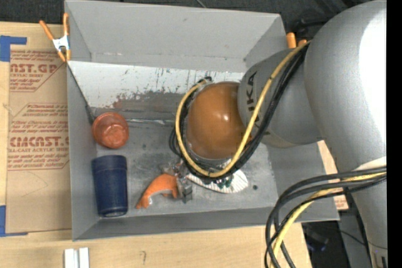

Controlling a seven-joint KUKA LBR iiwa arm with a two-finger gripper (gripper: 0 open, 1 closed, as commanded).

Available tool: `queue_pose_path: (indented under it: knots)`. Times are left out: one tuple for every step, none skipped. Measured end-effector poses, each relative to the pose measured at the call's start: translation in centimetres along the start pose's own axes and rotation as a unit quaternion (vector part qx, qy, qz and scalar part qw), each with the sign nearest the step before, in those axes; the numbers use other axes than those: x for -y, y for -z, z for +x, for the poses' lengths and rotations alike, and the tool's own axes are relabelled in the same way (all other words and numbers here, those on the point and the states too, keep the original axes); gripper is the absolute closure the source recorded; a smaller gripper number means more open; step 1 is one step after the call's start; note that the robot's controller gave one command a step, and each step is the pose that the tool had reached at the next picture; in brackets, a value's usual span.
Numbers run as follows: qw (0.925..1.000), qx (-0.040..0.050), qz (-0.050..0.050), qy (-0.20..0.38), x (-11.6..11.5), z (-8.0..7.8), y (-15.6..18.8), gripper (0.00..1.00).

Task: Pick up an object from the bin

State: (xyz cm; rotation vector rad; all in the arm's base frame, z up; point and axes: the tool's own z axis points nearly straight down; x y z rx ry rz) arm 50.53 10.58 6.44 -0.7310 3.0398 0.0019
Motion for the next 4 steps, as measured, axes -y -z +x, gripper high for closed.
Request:
queue_pose_path:
  knots:
    - [1.0000, -0.0039, -0.001, 0.001, -0.1, 0.1, 0.5, 1.00]
    - [1.0000, -0.0071, -0.002, 0.000, -0.1, 0.2, 1.6, 1.00]
    - [1.0000, -0.0070, -0.001, 0.000, -0.1, 0.1, 3.0, 1.00]
    - [1.0000, -0.0058, -0.001, 0.000, -0.1, 0.0, 3.7, 1.00]
